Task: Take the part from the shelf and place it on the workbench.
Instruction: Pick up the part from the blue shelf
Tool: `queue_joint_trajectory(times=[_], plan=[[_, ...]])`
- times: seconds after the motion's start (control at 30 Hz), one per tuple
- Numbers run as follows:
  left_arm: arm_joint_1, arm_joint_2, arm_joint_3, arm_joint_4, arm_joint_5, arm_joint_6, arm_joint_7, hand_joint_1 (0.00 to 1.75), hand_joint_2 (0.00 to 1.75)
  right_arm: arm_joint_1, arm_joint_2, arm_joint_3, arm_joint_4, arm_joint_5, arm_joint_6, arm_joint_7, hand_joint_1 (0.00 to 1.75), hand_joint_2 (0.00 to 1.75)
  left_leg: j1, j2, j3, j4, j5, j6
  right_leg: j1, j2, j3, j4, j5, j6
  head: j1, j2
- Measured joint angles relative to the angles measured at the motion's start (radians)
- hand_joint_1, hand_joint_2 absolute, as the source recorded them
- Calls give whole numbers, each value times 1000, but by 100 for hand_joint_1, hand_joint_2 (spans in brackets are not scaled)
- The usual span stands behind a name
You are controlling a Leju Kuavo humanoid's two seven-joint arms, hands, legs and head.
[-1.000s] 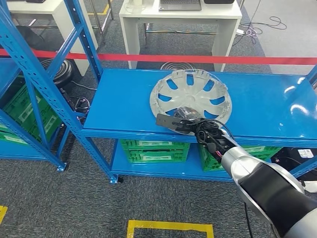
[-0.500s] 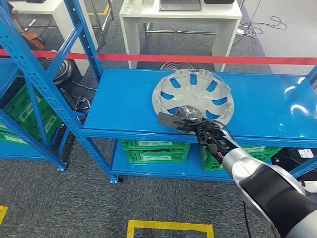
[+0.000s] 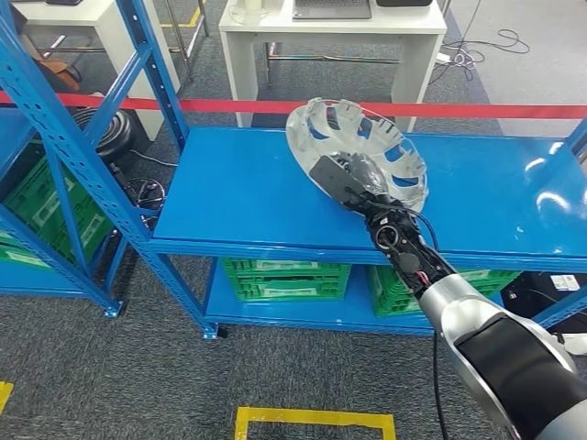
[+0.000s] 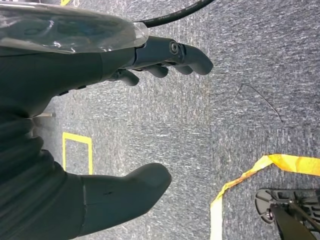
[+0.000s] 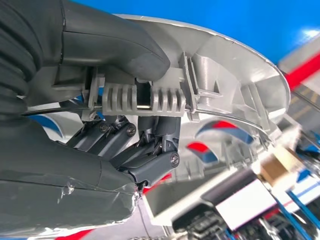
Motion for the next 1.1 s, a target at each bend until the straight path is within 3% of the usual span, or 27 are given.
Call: queue_joint_trajectory(times=[0.53,0.8,1.1], plan=[[4,-5,1,0,-1,2,-1,0,175,102,-11,-62,-415,-101,-47,-56,175,175,0,0,0,-1,0,0,0,0,-1,0,-1,-1,0,0],[11,-6,2,0,0,13,-3,0,175,152,-12,-68,-611,-200,-3,-115,175,175,0,0,-1,-1,0,0,0,0,-1,0,-1,-1,0,0],[12,-7,16,0,0,14,-5,0,175,181,-12,-61,-764,-215,16,-119,175,175,0,0,-1,-1,0,-1,0,0,-2,0,-1,-2,0,0]])
